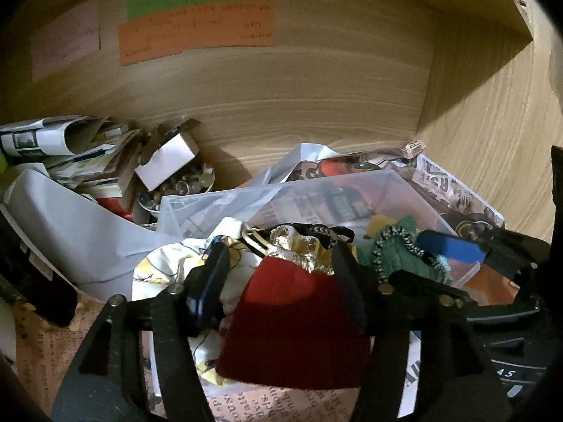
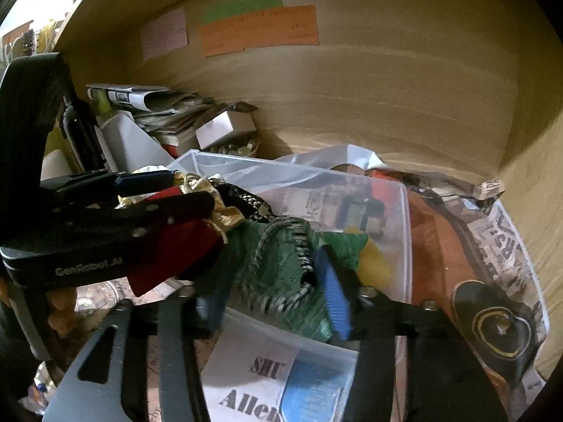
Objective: Organize soft objects
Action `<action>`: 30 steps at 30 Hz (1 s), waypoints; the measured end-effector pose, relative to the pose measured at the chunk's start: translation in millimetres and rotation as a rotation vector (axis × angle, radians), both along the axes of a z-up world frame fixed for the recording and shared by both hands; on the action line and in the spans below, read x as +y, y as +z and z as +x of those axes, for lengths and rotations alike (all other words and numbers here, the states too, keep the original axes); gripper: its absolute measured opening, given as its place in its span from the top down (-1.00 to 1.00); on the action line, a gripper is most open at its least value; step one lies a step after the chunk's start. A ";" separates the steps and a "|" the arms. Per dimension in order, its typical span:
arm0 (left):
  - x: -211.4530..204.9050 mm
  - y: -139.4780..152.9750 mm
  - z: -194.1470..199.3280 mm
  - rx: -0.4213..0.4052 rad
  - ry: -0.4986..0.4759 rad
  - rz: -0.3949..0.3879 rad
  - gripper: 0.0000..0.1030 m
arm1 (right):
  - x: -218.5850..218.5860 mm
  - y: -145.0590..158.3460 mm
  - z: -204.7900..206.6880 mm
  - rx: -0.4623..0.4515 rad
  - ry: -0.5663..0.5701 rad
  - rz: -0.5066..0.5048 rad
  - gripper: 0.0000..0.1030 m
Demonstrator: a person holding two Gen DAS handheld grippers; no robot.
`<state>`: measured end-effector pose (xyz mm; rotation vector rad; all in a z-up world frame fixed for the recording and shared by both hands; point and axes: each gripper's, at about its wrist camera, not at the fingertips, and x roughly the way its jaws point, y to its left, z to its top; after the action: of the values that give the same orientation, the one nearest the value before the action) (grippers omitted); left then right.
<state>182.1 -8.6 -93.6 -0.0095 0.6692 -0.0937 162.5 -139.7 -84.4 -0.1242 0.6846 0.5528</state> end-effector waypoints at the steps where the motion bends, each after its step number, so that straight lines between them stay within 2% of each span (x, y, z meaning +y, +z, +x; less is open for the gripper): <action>1: 0.5 1.3 -2.6 -0.003 0.002 0.001 -0.29 | -0.8 1.4 -1.4 -0.007 -0.005 0.000 -0.12; 4: 2.0 8.3 -11.6 -0.025 0.006 0.004 -0.36 | -4.2 7.6 -6.7 -0.037 -0.023 0.002 -0.27; 10: 9.4 28.5 -34.1 -0.093 0.021 -0.007 -0.51 | -13.9 25.8 -19.0 -0.091 -0.044 0.027 -0.28; 17: 14.6 57.7 -73.7 -0.217 0.047 -0.012 -0.51 | -28.9 58.2 -44.5 -0.180 -0.065 0.099 -0.29; 21: 17.0 71.8 -94.8 -0.283 0.056 -0.025 -0.53 | -38.1 76.0 -61.6 -0.237 -0.078 0.144 -0.39; 30: 16.8 93.2 -135.5 -0.389 0.054 -0.031 -0.74 | -45.4 104.5 -96.4 -0.347 -0.081 0.202 -0.59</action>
<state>46.6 8.2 -0.3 -0.0379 0.2783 -0.0517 66.1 -185.1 20.1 -0.0023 0.2926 0.5035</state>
